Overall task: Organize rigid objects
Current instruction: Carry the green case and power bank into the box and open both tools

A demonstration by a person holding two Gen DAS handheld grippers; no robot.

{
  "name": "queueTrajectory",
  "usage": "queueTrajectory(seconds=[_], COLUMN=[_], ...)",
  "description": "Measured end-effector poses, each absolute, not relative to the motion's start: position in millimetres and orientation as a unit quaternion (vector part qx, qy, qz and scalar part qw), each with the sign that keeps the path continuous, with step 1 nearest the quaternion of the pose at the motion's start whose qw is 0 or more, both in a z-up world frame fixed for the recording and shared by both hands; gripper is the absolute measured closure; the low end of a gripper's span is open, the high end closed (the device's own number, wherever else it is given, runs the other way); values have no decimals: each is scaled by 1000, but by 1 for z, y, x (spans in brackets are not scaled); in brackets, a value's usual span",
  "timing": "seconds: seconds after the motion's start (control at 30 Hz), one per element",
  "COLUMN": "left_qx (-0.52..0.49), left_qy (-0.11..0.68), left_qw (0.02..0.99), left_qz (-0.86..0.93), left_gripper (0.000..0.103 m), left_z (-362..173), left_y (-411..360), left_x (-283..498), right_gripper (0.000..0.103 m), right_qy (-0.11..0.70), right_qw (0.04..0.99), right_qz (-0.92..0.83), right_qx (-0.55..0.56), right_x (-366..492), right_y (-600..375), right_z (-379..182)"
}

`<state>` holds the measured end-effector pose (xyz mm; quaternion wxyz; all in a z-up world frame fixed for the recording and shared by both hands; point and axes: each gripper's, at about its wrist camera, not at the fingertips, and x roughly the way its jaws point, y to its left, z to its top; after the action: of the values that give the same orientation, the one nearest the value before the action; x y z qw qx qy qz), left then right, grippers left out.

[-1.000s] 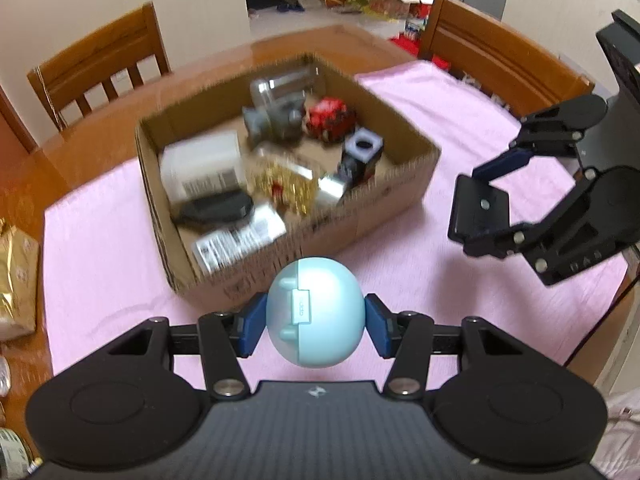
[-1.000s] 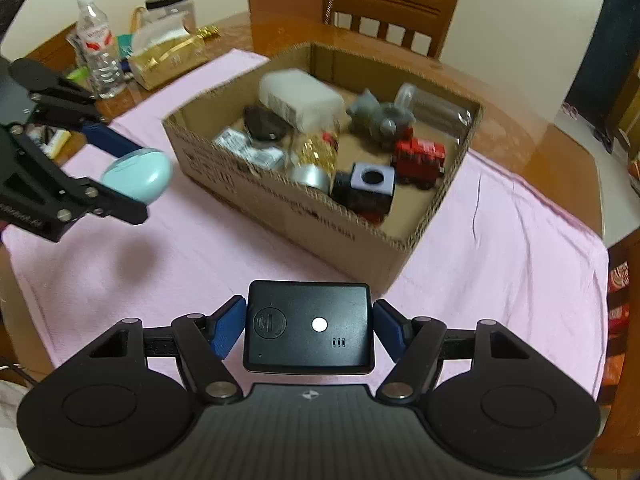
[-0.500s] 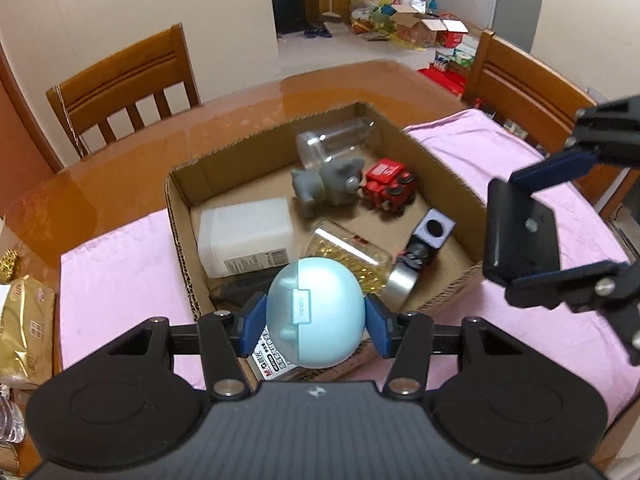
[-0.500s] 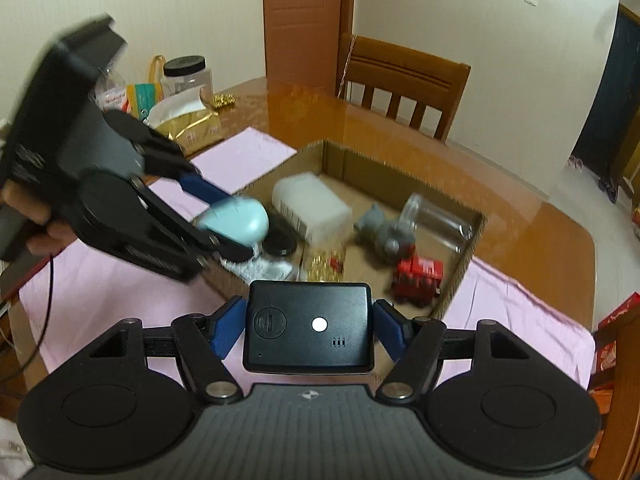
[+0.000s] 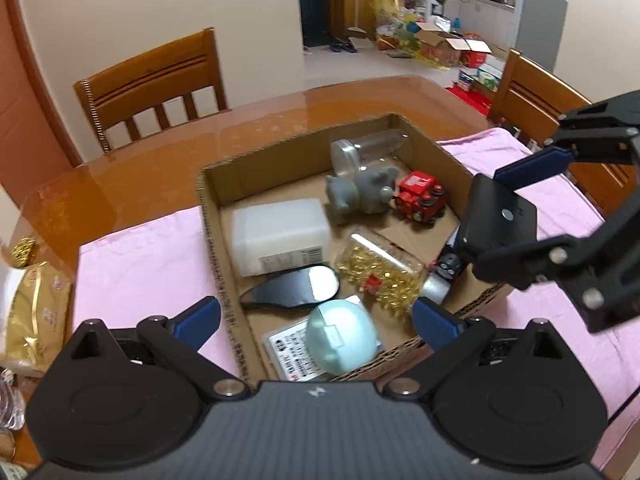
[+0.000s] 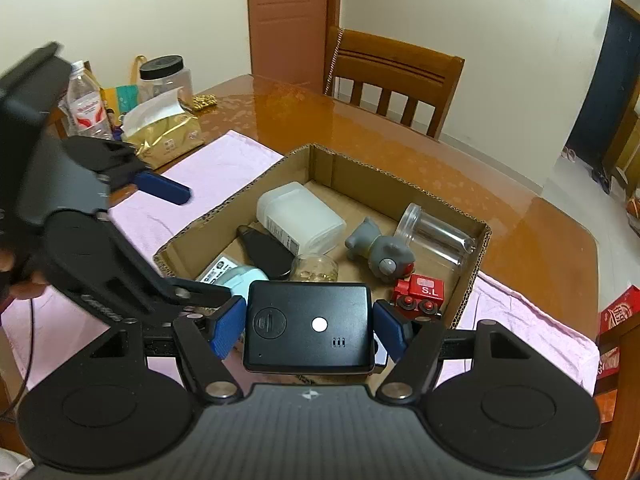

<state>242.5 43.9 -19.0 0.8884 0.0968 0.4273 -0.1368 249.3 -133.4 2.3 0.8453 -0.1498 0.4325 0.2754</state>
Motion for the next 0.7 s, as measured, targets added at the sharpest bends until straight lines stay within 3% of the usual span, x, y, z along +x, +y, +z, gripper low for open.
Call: queueTrajectory(seconds=[0.7], left_qx=[20], left_qy=[348], left_qw=[936], left_qz=[-45], left_gripper=[1], left_z=[15], left_y=[113], left_x=[208], right_gripper=[29], right_qy=[471], right_qw=[851], right_qz=[211], right_qx=[-97], right_x=[394], right_y=[-59], right_z=[-36])
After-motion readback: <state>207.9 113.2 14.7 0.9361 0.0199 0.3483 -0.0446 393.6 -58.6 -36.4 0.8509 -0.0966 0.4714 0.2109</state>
